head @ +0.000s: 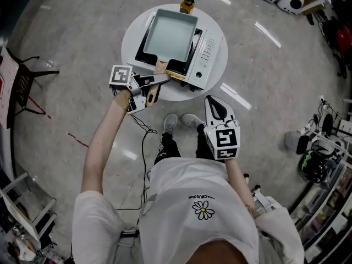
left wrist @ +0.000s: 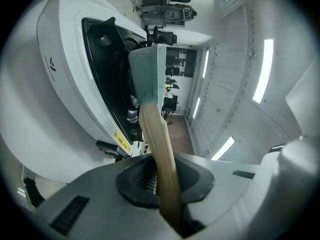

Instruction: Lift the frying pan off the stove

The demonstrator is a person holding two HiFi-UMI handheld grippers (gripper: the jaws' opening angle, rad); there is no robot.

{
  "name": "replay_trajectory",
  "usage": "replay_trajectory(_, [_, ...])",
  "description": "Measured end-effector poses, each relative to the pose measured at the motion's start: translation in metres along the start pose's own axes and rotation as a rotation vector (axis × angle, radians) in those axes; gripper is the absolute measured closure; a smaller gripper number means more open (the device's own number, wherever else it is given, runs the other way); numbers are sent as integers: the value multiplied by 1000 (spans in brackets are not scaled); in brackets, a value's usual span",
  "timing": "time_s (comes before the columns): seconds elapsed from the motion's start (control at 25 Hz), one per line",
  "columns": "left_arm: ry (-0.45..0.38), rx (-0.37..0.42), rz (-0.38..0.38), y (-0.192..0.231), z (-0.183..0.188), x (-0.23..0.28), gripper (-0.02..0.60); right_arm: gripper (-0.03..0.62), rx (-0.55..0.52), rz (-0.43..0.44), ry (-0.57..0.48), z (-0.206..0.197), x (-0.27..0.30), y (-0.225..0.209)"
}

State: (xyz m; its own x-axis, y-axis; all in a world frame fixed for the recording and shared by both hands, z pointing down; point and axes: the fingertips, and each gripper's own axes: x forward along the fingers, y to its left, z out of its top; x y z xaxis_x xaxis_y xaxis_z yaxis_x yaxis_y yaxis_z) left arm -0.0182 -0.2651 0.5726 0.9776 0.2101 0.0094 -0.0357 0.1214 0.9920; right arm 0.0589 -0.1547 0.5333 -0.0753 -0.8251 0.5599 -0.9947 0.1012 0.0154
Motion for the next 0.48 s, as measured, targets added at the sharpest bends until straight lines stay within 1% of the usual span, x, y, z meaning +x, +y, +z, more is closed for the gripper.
replay_trajectory(0.12, [0,-15,-35,-3,-1,0,538,591,-8,18,5,1,1,5])
replay_trajectory(0.2, [8,-9,-49,-2,0,1,541,591,-12,29,9,1,2,8])
replay_trajectory(0.32, [14,9,-57,1,1,0,543,591,-11,41,13,-2,5,11])
replay_trajectory(0.48, [17,9,-52,2,1,0,545,592,-9,50,17,-4,7,13])
